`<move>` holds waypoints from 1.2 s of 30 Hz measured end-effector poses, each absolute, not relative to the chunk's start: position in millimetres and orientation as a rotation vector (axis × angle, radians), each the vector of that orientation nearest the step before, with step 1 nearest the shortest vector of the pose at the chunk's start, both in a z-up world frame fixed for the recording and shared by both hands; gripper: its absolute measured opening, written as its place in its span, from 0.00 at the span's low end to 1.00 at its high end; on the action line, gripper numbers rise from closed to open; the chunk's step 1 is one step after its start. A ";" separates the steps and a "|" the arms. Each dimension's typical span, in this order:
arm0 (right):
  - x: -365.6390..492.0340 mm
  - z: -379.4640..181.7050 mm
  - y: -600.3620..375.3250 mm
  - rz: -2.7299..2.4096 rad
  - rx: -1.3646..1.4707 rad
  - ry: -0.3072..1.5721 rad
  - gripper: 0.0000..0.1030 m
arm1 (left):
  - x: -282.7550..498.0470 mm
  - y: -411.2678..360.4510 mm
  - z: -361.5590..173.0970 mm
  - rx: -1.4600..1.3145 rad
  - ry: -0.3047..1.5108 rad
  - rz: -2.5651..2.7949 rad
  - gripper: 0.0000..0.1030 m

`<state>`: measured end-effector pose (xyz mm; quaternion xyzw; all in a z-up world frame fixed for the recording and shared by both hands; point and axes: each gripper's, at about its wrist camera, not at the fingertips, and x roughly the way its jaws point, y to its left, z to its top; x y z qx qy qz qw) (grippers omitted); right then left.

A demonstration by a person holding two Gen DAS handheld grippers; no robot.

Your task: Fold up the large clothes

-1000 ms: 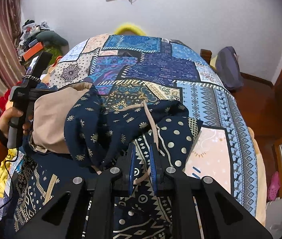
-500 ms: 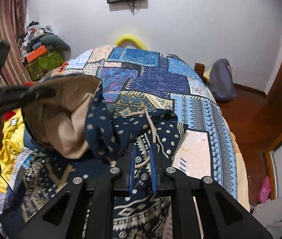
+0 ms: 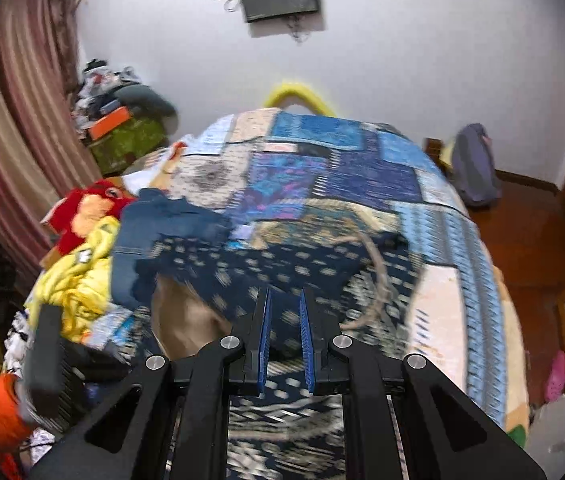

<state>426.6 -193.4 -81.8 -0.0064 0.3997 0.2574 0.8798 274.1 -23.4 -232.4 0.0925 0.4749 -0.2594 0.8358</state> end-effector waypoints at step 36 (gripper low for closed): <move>388.5 -225.0 -152.4 0.525 -0.410 1.135 0.10 | 300.8 54.9 -254.2 0.047 1.063 -0.191 0.59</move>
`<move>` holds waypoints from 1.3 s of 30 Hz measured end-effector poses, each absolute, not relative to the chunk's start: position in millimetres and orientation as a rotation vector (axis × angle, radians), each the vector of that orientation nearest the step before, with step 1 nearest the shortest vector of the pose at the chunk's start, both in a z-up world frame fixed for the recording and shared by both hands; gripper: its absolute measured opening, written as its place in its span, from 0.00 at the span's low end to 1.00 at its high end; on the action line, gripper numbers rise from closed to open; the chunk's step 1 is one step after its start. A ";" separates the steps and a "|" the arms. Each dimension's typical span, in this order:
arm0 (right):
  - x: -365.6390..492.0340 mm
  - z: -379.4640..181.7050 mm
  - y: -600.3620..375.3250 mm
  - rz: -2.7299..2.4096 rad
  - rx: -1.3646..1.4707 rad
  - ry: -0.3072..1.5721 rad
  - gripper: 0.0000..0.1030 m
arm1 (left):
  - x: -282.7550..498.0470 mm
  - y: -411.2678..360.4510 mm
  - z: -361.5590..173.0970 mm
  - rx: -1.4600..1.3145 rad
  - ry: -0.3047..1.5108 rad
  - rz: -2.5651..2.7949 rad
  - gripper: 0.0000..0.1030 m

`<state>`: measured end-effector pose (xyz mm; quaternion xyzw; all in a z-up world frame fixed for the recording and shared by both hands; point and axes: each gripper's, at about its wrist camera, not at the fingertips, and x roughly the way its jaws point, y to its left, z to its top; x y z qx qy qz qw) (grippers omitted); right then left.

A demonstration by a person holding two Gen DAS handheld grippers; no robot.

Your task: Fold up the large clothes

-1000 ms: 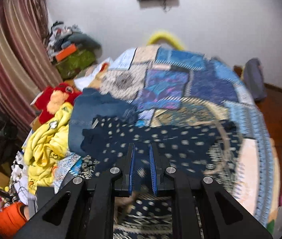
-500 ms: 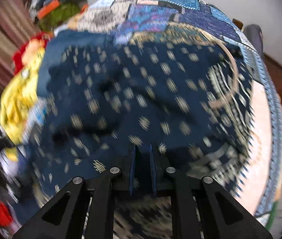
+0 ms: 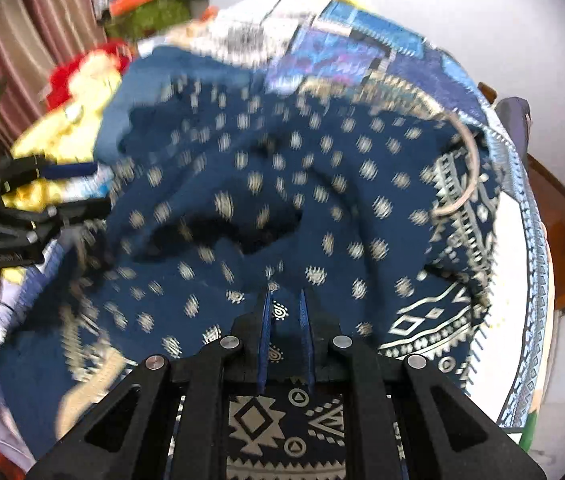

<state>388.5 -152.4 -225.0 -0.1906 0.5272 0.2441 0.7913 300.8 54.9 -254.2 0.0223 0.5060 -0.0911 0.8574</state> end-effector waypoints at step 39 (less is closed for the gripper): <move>300.6 -191.3 -319.2 0.249 -0.043 1.081 1.00 | 183.6 170.9 -283.2 -0.288 1.174 0.030 0.78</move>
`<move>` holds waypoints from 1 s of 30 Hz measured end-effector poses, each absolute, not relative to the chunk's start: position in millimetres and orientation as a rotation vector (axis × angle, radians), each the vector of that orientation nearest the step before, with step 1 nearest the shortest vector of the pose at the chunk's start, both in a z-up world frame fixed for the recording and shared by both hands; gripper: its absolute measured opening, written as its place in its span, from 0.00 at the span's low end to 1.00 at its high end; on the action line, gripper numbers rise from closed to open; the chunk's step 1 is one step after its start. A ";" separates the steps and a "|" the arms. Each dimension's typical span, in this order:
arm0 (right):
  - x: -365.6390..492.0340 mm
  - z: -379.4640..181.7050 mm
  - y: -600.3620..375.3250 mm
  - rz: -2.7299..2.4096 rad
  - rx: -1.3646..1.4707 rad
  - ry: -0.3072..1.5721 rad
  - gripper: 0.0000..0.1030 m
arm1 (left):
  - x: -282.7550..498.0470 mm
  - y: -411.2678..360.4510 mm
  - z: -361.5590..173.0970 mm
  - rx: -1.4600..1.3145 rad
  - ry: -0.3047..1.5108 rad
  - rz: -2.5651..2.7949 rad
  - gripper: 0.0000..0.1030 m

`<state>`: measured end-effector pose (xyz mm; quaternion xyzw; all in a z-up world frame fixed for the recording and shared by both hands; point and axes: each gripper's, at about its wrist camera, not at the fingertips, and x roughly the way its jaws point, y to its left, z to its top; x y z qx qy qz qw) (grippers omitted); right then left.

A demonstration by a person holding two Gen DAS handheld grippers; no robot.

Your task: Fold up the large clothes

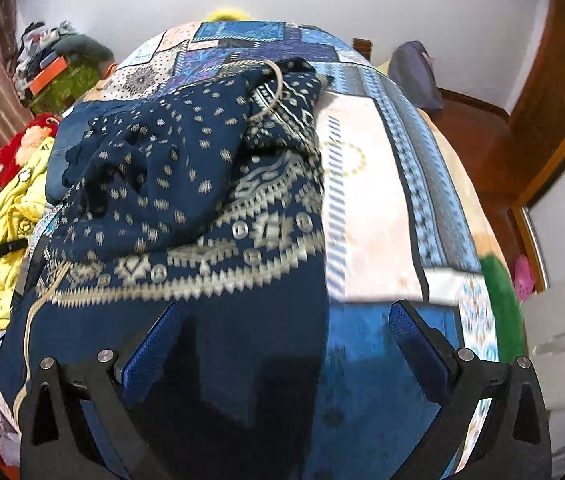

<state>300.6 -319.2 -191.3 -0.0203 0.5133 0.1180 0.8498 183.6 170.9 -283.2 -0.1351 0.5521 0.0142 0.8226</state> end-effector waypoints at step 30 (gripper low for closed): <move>312.9 -142.3 -290.6 0.443 0.010 0.871 0.07 | 195.7 141.6 -173.3 -0.281 0.868 -0.140 0.10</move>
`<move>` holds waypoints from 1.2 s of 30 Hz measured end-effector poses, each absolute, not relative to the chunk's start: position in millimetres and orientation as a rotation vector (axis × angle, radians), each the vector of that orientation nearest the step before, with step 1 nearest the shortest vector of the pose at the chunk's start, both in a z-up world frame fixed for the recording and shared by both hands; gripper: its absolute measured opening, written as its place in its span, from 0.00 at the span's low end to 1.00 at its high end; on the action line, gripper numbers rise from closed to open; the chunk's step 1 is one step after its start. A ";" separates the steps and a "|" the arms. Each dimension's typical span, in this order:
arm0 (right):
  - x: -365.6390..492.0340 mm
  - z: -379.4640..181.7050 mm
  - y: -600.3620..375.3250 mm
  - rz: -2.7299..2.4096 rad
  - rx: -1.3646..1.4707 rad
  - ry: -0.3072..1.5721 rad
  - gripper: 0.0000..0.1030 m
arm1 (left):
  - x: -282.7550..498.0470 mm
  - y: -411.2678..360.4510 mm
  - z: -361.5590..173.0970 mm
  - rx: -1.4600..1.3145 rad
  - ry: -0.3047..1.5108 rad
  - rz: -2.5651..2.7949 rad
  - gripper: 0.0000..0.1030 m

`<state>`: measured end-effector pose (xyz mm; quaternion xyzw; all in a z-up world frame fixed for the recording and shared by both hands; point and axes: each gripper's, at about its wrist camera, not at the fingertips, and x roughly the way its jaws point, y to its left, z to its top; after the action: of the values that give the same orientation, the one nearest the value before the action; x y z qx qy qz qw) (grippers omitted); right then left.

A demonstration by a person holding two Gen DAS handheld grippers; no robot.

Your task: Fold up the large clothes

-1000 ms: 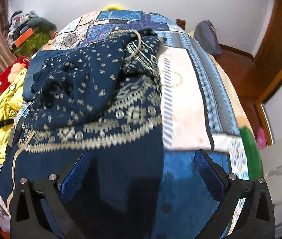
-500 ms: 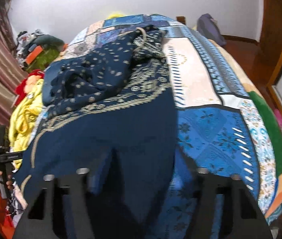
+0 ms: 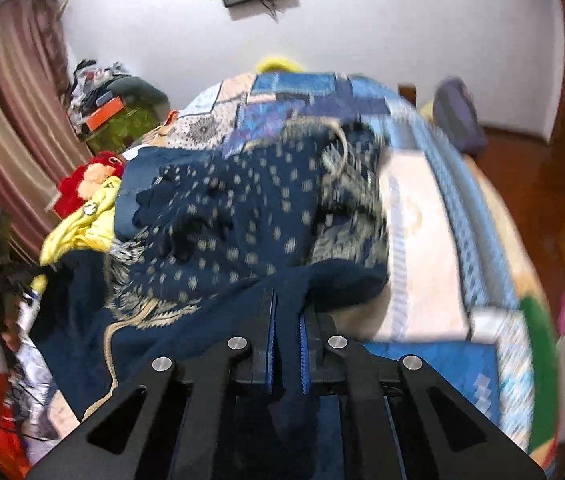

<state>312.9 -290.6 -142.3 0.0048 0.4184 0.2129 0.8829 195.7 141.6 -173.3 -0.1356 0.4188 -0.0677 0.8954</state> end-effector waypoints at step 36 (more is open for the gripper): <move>342.9 -192.3 -349.0 0.120 -0.090 1.008 0.99 | 239.6 174.7 -278.3 -0.247 1.072 0.106 0.53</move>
<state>342.9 -349.0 -192.3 -0.0433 0.4825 0.0577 0.8729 239.6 174.7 -278.3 -0.1173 0.5093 0.0501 0.8511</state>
